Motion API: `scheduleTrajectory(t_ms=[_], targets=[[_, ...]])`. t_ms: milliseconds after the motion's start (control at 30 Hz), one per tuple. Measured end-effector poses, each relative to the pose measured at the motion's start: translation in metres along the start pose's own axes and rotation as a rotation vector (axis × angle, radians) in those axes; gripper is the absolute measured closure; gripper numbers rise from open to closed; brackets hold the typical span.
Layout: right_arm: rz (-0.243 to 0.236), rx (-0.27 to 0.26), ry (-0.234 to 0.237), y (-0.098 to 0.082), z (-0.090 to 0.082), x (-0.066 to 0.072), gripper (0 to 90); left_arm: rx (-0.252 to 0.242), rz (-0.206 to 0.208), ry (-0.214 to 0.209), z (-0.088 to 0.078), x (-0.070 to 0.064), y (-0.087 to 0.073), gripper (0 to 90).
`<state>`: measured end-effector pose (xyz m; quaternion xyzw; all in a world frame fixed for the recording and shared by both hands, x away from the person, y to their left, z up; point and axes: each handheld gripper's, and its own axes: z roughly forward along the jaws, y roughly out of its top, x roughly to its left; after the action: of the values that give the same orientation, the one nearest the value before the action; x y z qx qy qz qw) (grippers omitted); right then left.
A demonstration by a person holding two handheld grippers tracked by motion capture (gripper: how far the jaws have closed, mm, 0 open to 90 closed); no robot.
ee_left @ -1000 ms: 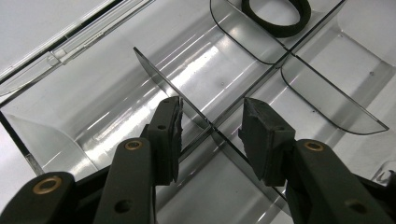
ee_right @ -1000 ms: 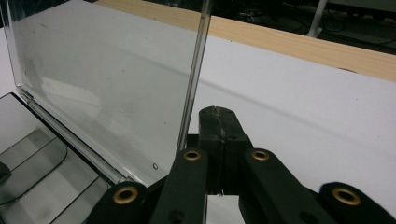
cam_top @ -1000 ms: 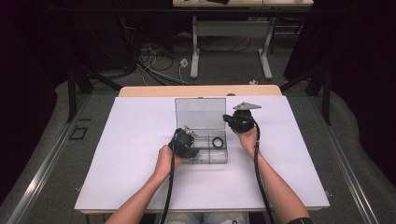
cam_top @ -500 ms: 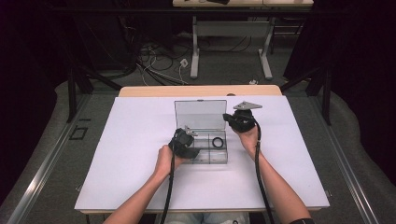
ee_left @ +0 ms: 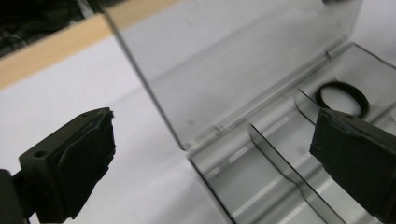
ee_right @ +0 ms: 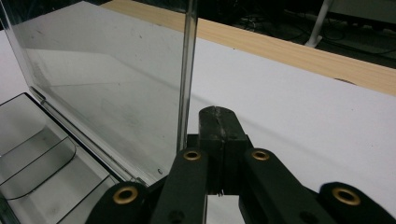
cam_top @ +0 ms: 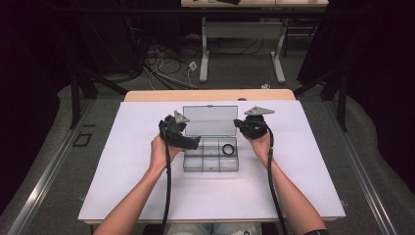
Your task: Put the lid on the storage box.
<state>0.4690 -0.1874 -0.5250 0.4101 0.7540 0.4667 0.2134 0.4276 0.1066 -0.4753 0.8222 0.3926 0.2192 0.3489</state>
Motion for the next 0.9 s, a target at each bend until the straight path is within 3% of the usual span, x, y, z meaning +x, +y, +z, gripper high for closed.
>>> scheduleTrajectory(t_ms=[67,133,300,433,533,633,800,833,900], targets=[[-0.002,0.000,0.000,0.000,0.000,0.000,90.0,-0.019,0.010,0.023,-0.004,0.006,0.007,0.6],[-0.002,0.001,0.001,0.000,0.000,0.000,90.0,-0.053,0.026,0.019,-0.007,0.012,0.014,9.5],[-0.004,0.003,0.003,0.000,0.000,0.000,90.0,-0.065,0.033,0.037,-0.012,0.025,0.031,22.6],[-0.006,0.005,0.005,0.000,0.000,0.000,90.0,-0.072,0.033,0.007,-0.010,0.032,0.039,36.9],[-0.005,0.006,0.007,0.000,-0.001,0.000,90.0,-0.045,0.078,0.009,-0.008,0.038,0.042,41.9],[-0.002,0.005,0.007,0.001,-0.001,0.001,90.0,-0.032,0.090,-0.009,-0.004,0.041,0.041,47.7],[-0.002,0.010,0.005,0.001,-0.001,0.001,90.0,-0.059,0.100,-0.054,-0.003,0.043,0.040,55.6],[-0.002,0.010,0.005,0.001,-0.001,0.001,90.0,-0.059,0.100,-0.054,-0.003,0.043,0.040,63.9],[-0.002,0.011,0.005,0.001,-0.001,0.001,90.0,-0.059,0.100,-0.054,-0.003,0.043,0.040,63.9]])
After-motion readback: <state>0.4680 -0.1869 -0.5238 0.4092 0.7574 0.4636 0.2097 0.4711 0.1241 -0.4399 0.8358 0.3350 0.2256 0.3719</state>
